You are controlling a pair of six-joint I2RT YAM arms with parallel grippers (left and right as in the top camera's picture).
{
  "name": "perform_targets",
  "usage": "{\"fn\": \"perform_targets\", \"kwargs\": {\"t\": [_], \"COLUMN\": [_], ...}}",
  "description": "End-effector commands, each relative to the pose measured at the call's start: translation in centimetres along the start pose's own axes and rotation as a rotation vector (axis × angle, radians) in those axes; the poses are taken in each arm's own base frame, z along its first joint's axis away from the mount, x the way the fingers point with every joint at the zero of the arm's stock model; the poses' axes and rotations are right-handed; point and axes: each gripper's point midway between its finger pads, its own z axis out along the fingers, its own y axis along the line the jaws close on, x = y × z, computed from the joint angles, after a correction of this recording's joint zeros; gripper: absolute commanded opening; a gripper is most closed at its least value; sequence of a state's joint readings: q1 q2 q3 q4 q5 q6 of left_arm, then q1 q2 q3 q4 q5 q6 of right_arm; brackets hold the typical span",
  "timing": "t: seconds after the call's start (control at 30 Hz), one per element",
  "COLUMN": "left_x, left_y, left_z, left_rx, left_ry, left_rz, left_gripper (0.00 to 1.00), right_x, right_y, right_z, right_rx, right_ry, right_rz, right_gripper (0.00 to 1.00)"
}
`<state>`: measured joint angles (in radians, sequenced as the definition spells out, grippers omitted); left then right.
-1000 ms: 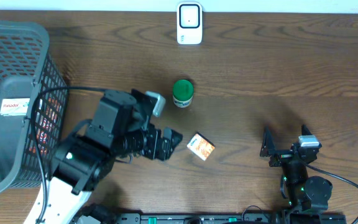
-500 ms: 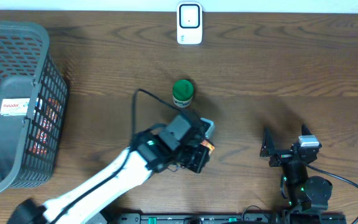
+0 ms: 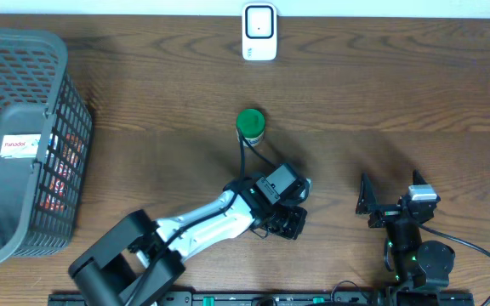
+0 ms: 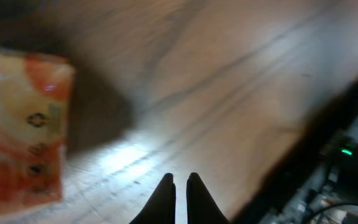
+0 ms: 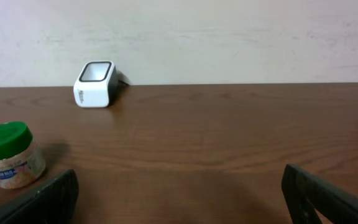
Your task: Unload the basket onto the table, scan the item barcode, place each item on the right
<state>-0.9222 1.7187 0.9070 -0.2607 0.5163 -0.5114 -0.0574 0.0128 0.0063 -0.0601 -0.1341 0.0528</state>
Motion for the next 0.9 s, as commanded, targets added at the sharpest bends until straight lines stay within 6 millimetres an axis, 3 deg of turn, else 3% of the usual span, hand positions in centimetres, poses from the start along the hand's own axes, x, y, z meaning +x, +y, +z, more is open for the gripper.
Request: {"fn": "perform_targets", "kwargs": {"t": [0.0, 0.23, 0.47, 0.77, 0.87], "left_x": [-0.1, -1.2, -1.8, 0.5, 0.7], "left_y": [2.0, 4.3, 7.6, 13.5, 14.6], "left_z": [0.9, 0.6, -0.5, -4.2, -5.5], "left_rx": [-0.083, -0.208, -0.382, -0.723, -0.782], "left_ry": [-0.012, -0.082, -0.179, -0.292, -0.352], "left_rz": [-0.044, -0.073, -0.228, -0.512, -0.596], "left_gripper": [0.08, 0.08, 0.08, 0.08, 0.08], "right_x": [0.1, 0.1, 0.1, 0.1, 0.1], "right_y": [0.1, 0.1, 0.1, 0.1, 0.1], "right_z": [0.0, 0.0, 0.0, 0.0, 0.0], "right_rx": [-0.004, -0.004, -0.004, -0.004, -0.004], "right_ry": [0.002, 0.002, 0.002, 0.002, 0.002], "right_rz": [0.013, 0.013, 0.013, 0.014, 0.014], "right_gripper": [0.99, 0.99, 0.99, 0.99, 0.99]}}
